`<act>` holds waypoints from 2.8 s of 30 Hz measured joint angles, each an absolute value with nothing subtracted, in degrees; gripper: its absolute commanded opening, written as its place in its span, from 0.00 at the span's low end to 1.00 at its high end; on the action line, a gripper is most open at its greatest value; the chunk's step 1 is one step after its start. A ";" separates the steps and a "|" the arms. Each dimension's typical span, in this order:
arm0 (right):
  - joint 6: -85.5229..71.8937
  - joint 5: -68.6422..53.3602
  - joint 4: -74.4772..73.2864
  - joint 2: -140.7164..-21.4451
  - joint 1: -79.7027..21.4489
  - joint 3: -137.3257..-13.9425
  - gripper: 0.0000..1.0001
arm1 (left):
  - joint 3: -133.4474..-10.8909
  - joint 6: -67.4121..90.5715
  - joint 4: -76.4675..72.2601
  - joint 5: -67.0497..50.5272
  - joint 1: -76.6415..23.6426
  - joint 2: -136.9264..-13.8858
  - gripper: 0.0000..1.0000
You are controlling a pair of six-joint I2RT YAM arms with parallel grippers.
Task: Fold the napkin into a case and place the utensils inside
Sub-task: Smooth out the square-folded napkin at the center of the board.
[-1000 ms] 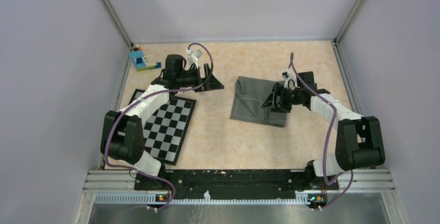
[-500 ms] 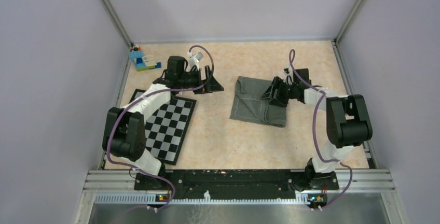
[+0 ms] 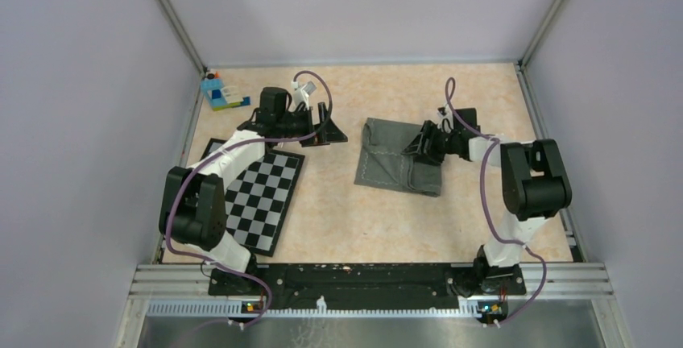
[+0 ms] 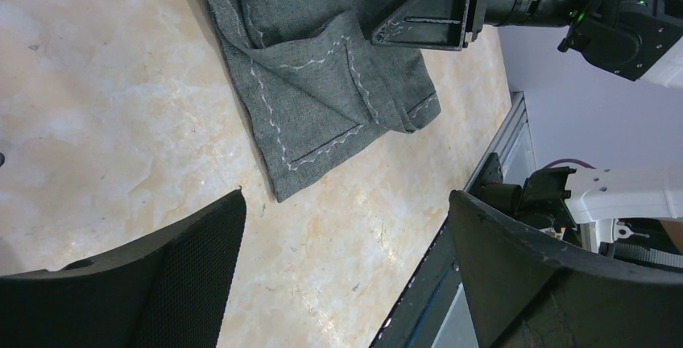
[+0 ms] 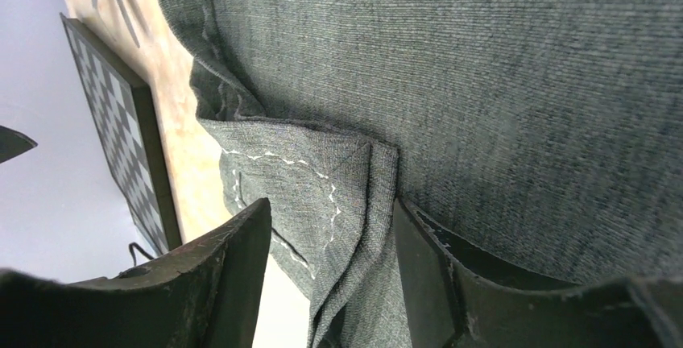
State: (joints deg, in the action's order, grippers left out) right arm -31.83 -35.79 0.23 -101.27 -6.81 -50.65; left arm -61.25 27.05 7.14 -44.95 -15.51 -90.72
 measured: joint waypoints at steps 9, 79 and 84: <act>-36.60 -37.78 4.01 -101.10 -15.51 -50.74 0.53 | -61.25 26.83 7.55 -43.83 -15.51 -90.70 0.99; -26.02 -24.71 -9.08 -95.15 -9.37 -48.10 0.44 | -64.82 35.38 2.61 -20.58 -35.97 -107.81 0.99; -24.23 -21.30 -17.10 -84.62 -8.58 -44.23 0.52 | -57.91 39.35 5.19 -21.76 -38.46 -101.25 0.94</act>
